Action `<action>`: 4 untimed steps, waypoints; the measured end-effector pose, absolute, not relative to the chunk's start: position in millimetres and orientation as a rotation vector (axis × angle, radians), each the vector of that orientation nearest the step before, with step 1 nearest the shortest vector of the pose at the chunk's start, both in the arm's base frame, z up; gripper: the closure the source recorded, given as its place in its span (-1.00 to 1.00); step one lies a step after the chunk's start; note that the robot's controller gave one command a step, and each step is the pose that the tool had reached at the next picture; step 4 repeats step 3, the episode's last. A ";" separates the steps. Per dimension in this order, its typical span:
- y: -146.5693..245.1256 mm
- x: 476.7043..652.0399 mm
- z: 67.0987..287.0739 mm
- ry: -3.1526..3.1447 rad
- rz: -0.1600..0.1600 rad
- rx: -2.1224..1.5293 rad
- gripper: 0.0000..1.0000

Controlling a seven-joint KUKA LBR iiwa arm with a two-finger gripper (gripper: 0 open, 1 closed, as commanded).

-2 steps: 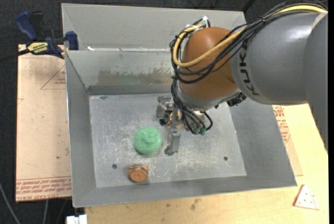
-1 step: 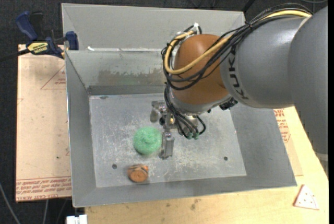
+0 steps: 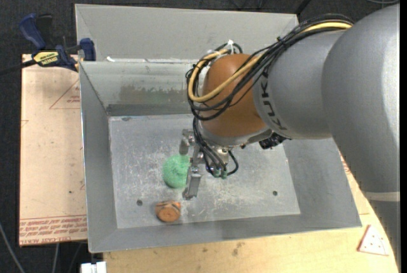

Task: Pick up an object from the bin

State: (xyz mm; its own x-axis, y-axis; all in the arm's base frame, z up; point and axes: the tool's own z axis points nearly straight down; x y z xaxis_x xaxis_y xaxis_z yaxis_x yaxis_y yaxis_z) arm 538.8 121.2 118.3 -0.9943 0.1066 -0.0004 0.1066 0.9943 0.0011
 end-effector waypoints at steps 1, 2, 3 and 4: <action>124.5 545.4 90.3 3.118 0.004 -0.341 1.00; 124.5 545.4 90.3 3.118 0.004 -0.341 1.00; 148.1 544.9 257.1 3.109 0.003 -0.391 1.00; 148.1 544.9 257.1 3.109 0.003 -0.391 1.00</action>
Offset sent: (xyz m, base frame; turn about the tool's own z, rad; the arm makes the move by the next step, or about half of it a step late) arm 0.0000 0.0000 0.0000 0.0000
